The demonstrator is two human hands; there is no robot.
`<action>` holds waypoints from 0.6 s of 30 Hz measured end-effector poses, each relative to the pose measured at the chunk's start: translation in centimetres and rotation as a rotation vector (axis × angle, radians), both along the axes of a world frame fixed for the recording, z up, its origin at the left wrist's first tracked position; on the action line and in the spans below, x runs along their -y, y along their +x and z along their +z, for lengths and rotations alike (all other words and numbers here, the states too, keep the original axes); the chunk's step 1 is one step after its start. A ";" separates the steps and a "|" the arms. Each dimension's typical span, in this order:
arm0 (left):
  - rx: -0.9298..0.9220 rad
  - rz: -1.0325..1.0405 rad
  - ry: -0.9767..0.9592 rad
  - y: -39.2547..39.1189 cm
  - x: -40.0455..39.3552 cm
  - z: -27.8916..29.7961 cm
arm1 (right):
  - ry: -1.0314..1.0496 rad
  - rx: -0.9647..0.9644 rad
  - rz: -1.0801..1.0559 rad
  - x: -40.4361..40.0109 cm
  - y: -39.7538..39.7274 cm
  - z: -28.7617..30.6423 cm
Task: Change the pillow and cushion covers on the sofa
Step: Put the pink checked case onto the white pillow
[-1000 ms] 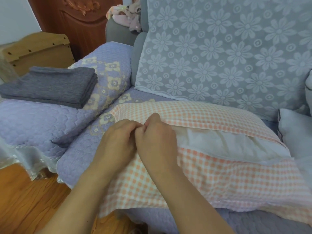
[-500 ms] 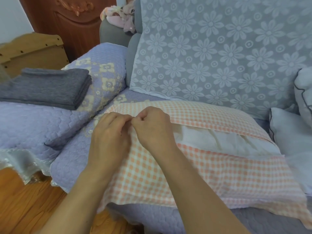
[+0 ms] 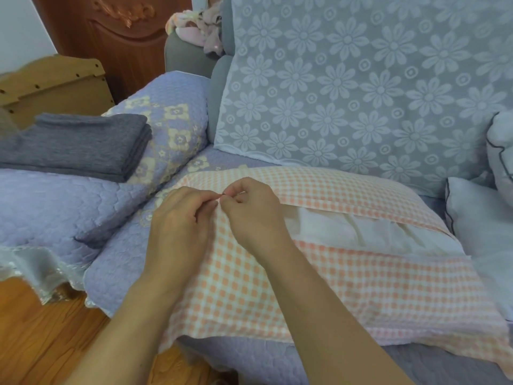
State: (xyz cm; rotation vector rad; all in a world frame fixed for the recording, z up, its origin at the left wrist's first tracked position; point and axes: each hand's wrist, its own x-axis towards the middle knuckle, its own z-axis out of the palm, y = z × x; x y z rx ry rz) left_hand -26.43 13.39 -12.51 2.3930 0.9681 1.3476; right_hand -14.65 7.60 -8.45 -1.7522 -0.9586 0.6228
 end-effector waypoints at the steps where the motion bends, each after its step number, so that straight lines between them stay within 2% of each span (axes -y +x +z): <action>1: -0.014 -0.002 0.002 0.0 0.0 0.0 | -0.003 0.050 -0.029 0.0 -0.4 -0.1; 5: -0.091 0.003 0.052 -0.1 0.2 0.0 | -0.096 0.376 -0.135 0.0 -1.6 0.4; 9: -0.130 0.023 0.058 -0.3 0.3 0.2 | -0.130 0.371 -0.218 -0.6 -2.2 1.4; 13: -0.152 0.067 0.049 -0.6 -0.1 0.4 | -0.186 0.492 -0.305 -0.3 -2.2 1.2; 18: -0.204 0.096 0.017 -1.5 -1.4 0.1 | -0.275 0.638 -0.473 3.7 4.7 0.2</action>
